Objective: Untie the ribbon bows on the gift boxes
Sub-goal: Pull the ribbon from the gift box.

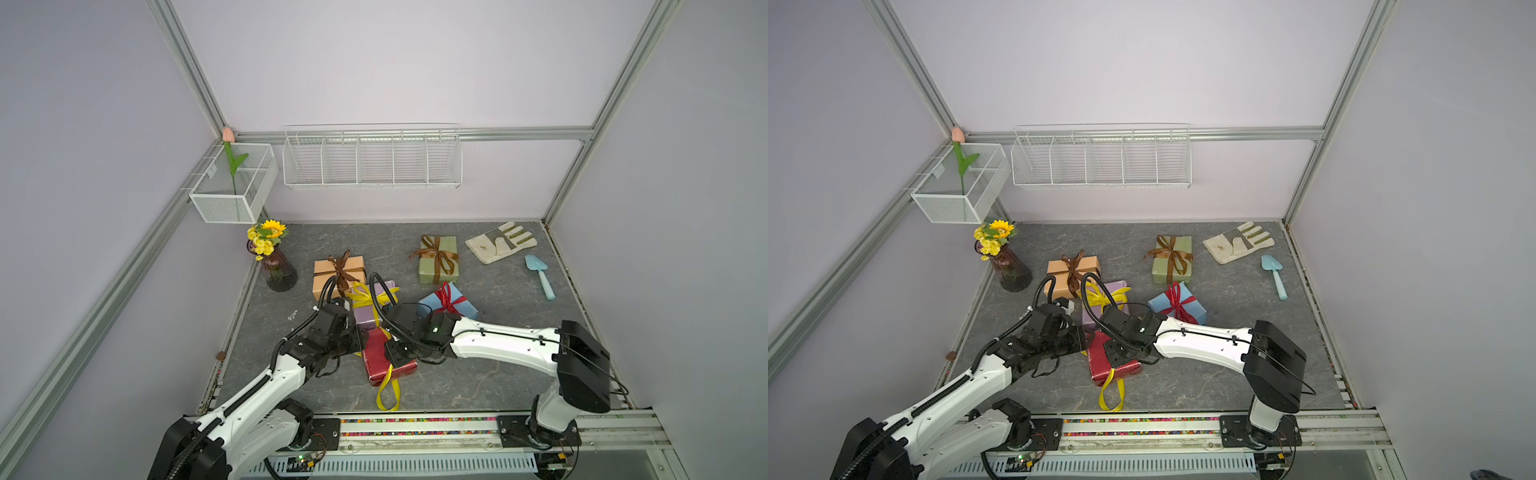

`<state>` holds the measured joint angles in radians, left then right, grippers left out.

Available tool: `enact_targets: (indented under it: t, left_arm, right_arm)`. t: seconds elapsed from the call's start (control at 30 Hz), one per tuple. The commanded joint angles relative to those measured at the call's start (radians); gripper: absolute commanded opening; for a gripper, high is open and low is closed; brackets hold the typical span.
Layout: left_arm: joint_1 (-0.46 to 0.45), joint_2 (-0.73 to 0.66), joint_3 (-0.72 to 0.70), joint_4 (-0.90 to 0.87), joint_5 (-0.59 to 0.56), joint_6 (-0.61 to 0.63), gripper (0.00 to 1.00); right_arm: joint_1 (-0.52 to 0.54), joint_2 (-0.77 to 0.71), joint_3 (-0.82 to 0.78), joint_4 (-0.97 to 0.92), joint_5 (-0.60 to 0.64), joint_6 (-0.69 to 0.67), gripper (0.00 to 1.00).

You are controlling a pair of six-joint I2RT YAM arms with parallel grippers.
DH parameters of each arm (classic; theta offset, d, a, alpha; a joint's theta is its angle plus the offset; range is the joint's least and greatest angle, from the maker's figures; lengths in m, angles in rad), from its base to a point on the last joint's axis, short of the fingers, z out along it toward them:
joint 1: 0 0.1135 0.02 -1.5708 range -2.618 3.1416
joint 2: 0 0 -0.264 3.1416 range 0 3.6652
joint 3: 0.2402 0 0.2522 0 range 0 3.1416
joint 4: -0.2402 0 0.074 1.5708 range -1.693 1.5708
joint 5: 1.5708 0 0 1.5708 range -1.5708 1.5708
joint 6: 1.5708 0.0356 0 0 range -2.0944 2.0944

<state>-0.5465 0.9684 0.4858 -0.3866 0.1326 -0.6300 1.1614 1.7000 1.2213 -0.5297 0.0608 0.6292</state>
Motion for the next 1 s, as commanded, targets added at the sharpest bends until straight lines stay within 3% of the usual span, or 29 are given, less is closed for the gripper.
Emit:
enact_targets:
  t: [0.0, 0.2, 0.3, 0.57, 0.97]
  left_arm:
    - [-0.001, 0.009, -0.028, -0.085, -0.030, 0.019, 0.42]
    - [-0.002, 0.000, -0.027, -0.083, -0.002, 0.021, 0.42]
    - [-0.013, -0.013, -0.020, -0.073, 0.071, 0.029, 0.46]
    - [-0.070, -0.072, -0.012, -0.112, 0.056, 0.019, 0.57]
    - [-0.079, 0.026, -0.041, -0.054, 0.007, -0.023, 0.57]
  right_arm:
    - [0.001, 0.015, 0.000, 0.011, 0.007, 0.013, 0.37]
    - [-0.016, -0.010, -0.002, 0.029, -0.013, -0.012, 0.07]
    - [-0.042, -0.037, -0.004, 0.054, -0.051, -0.025, 0.07]
    - [-0.140, -0.117, -0.078, 0.202, -0.191, -0.020, 0.07]
    - [-0.194, -0.209, -0.031, 0.301, -0.319, -0.102, 0.07]
